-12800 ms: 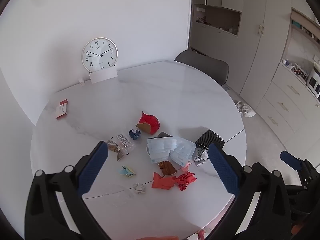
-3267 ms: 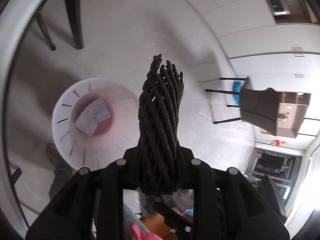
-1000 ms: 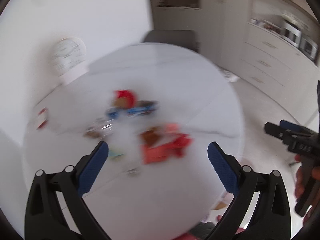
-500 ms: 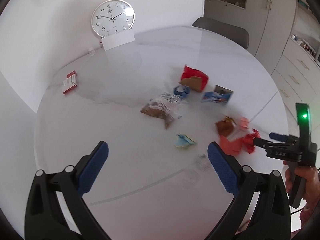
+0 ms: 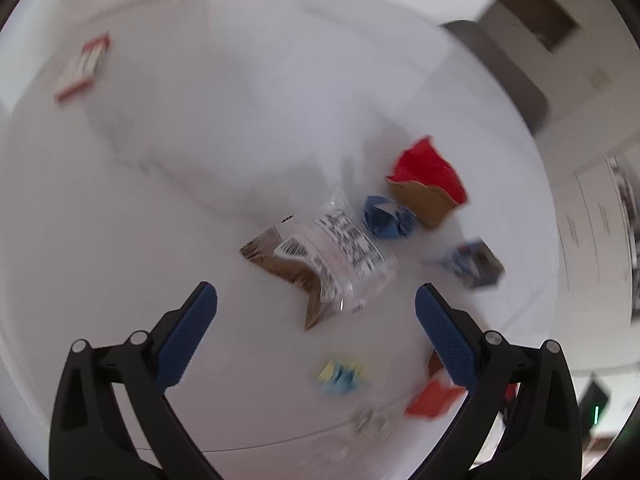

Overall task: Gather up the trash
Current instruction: 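Grasp the snack wrapper with the left gripper while the right grasps red paper, then carry both items over the bin and open both grippers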

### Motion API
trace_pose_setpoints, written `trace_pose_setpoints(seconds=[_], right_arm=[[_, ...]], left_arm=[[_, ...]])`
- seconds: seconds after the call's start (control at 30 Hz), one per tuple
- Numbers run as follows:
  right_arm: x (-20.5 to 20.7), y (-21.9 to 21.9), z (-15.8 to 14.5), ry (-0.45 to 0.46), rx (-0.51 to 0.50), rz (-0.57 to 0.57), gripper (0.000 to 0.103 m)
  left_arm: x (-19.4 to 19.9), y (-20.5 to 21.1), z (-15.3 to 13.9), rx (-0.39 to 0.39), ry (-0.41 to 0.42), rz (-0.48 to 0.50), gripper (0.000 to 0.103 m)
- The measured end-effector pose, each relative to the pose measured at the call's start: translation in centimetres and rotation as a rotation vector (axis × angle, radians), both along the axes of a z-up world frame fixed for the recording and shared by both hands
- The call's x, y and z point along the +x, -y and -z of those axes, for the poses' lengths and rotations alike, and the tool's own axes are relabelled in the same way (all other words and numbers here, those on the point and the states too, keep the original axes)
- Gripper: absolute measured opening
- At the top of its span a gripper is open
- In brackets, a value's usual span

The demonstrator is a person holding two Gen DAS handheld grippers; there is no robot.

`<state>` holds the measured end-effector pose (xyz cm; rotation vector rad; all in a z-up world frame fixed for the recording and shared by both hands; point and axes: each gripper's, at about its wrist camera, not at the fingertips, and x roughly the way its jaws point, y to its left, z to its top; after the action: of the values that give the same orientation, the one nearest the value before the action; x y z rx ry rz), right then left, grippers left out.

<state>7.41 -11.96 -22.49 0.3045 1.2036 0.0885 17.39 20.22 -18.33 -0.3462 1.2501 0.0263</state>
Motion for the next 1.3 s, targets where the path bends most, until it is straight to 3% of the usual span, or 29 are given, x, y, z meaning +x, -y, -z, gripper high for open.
trace_pose_setpoints(seconds=[0.3, 0.47, 0.53, 0.73, 0.9, 1.13, 1.3], right_arm=[[0.1, 0.2, -4.2, 0.071, -0.037, 0.015, 0.036], [0.1, -0.2, -4.7, 0.073, -0.041, 0.003, 0.036], [0.2, -0.6, -4.7, 0.074, -0.047, -0.002, 0.036], [-0.2, -0.9, -5.1, 0.087, -0.049, -0.011, 0.036], [-1.0, -0.5, -5.9, 0.119, -0.053, -0.009, 0.036], [-3.0, 1.1, -8.1, 0.202, -0.045, -0.003, 0.036], [-6.0, 4.3, -10.1, 0.269, -0.053, 0.016, 0.036]], left_arm=[[4.3, 1.3, 6.9, -0.035, -0.217, -0.173, 0.094], [4.4, 1.8, 8.8, -0.066, -0.280, -0.182, 0.072], [4.2, 2.0, 8.6, -0.067, -0.262, -0.177, 0.061], [3.3, 2.4, 7.9, -0.083, -0.209, -0.134, 0.042], [1.9, 3.6, 5.2, -0.021, -0.130, -0.053, 0.041], [-3.4, 8.8, -4.6, 0.176, 0.104, 0.138, 0.041], [-8.5, 14.6, -11.6, 0.223, 0.252, 0.272, 0.041]])
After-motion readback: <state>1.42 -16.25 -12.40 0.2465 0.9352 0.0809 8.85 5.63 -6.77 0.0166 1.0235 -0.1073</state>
